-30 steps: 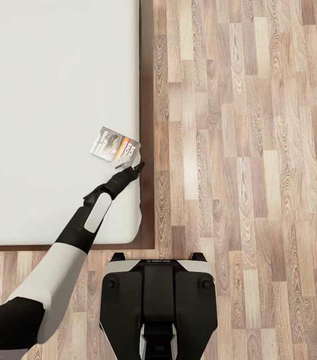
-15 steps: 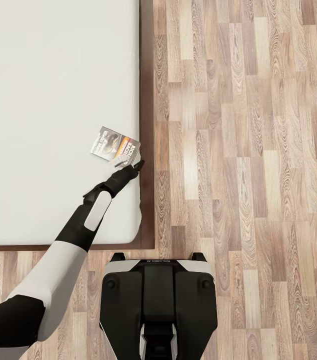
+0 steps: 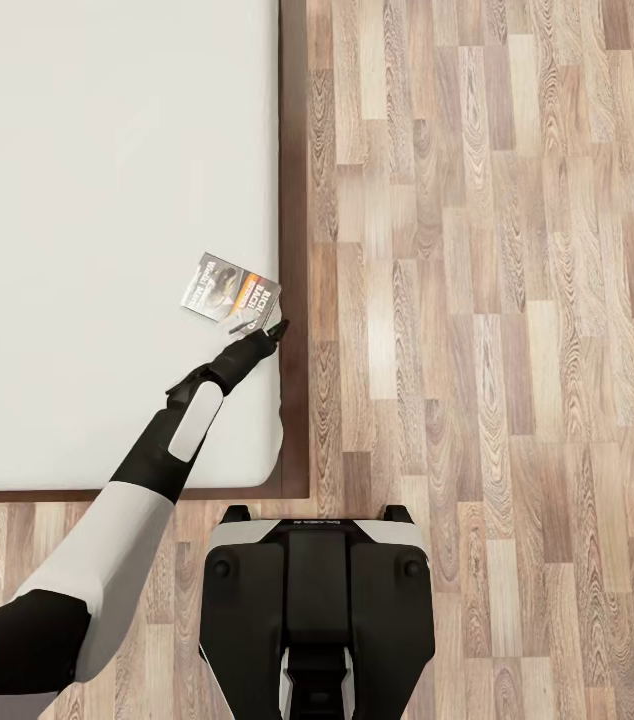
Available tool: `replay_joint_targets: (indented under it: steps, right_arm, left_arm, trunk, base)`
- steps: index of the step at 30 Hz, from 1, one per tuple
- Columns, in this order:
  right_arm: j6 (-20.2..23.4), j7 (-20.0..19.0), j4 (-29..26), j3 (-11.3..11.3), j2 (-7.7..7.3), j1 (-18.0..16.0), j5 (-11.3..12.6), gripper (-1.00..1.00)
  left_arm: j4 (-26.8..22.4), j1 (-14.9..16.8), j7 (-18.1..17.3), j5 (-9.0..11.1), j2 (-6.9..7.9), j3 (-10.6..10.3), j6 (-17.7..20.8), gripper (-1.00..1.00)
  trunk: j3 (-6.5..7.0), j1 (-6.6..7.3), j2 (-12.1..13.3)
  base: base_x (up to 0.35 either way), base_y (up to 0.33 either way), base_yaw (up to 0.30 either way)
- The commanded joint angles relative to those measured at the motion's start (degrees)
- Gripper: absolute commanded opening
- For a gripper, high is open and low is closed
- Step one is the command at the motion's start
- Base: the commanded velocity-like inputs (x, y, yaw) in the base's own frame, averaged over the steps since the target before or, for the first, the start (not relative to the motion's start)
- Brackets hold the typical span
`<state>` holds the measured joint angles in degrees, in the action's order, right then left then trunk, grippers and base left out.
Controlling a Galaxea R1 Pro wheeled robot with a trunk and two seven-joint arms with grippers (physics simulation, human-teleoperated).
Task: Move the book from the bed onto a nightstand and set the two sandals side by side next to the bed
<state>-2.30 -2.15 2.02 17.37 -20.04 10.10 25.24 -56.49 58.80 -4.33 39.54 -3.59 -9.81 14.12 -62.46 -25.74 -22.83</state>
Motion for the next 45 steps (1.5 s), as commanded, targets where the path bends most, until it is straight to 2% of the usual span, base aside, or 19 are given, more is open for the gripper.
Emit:
replay_joint_targets:
  steps: [1,45]
  right_arm:
    - [-0.24,-0.22,0.08,0.47,0.0,0.0,0.6,1.0]
    - [-0.24,-0.22,0.09,0.47,-0.06,0.0,0.6,1.0]
  left_arm:
    - [-0.02,0.01,-0.07,0.42,-0.03,0.06,0.3,1.0]
    - [-0.09,0.09,0.9,0.01,-1.29,-0.03,0.29,1.0]
  trunk:
    - [-0.05,-0.04,-0.09]
    - [-0.05,-0.04,-0.09]
  base:
    - [0.0,0.0,0.0]
    - [0.0,0.0,0.0]
